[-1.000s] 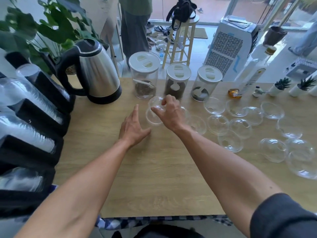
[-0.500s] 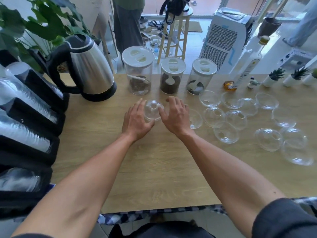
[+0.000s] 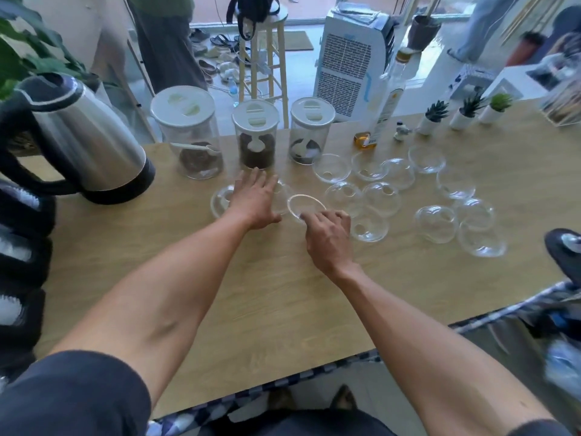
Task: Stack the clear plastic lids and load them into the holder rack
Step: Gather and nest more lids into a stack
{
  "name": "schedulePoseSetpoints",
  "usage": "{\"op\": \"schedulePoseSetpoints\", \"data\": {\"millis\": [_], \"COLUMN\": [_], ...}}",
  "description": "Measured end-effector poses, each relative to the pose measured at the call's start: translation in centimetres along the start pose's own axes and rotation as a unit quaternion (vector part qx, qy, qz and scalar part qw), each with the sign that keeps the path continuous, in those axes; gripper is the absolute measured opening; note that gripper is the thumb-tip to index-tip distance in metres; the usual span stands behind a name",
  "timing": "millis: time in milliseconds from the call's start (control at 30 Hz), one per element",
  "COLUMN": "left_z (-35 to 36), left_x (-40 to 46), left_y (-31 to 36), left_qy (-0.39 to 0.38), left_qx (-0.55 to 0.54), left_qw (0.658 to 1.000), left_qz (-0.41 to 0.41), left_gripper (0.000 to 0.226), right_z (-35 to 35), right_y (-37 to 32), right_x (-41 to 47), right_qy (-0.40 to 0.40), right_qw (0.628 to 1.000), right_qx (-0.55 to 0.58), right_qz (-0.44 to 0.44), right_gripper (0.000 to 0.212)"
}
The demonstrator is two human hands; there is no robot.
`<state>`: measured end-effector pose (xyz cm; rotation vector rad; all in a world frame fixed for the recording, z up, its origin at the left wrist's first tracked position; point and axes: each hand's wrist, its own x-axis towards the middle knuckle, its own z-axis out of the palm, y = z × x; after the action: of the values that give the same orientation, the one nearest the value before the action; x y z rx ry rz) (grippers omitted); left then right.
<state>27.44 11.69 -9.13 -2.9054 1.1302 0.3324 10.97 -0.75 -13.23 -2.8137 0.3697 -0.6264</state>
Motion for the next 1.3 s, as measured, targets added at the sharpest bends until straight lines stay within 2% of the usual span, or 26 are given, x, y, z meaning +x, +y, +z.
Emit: {"op": "schedulePoseSetpoints", "data": {"millis": [67, 133, 233, 367, 433, 500, 633, 700, 800, 900, 1167, 1300], "left_z": [0.0, 0.2, 0.2, 0.3, 0.4, 0.5, 0.2, -0.7, -0.1, 0.4, 2.5, 2.4], "left_x": [0.9, 1.5, 1.8, 1.2, 1.1, 1.0, -0.1, -4.2, -4.9, -5.2, -5.8, -6.5], "left_y": [0.3, 0.6, 0.8, 1.6, 1.9, 2.4, 1.5, -4.6, -6.4, -5.8, -5.6, -5.9], "left_qy": [-0.014, -0.014, 0.007, 0.084, 0.128, 0.158, 0.166, 0.209, 0.203, 0.183, 0.163, 0.166], "left_qx": [0.002, -0.001, -0.008, -0.04, -0.103, -0.171, -0.247, -0.257, -0.266, -0.273, -0.327, -0.364], "left_qw": [1.0, 1.0, 1.0, 0.995, 0.986, 0.972, 0.954, 0.931, 0.928, 0.93, 0.915, 0.9], "left_qz": [-0.004, -0.006, -0.013, -0.022, -0.02, -0.024, -0.04, -0.153, -0.167, -0.163, -0.171, -0.175], "left_gripper": [0.107, 0.104, 0.096, 0.089, 0.088, 0.089, 0.097, 0.092, 0.084, 0.09, 0.091, 0.105], "right_z": [-0.7, -1.9, -3.6, -3.7, -3.5, -3.9, -3.3, -0.8, -0.5, -0.2, 0.5, 1.2], "right_y": [0.1, 0.0, 0.2, 1.6, 2.6, 3.4, 3.2, -2.6, -3.8, -3.4, -4.1, -5.8], "right_x": [0.3, 1.0, 2.5, 4.1, 4.5, 4.6, 5.2, 7.5, 8.3, 8.4, 9.0, 9.6], "right_qy": [0.027, 0.041, 0.041, 0.077, 0.092, 0.102, 0.1, 0.03, 0.031, 0.035, 0.013, -0.023], "right_qw": [0.997, 0.977, 0.914, 0.841, 0.798, 0.765, 0.716, 0.685, 0.689, 0.67, 0.675, 0.677], "right_qx": [0.062, 0.171, 0.319, 0.395, 0.433, 0.461, 0.502, 0.567, 0.566, 0.58, 0.569, 0.576], "right_qz": [0.044, 0.117, 0.248, 0.362, 0.409, 0.438, 0.474, 0.457, 0.451, 0.462, 0.469, 0.458], "right_gripper": [0.025, 0.018, 0.016, 0.015, 0.015, 0.016, 0.02, 0.02, 0.022, 0.022, 0.021, 0.02]}}
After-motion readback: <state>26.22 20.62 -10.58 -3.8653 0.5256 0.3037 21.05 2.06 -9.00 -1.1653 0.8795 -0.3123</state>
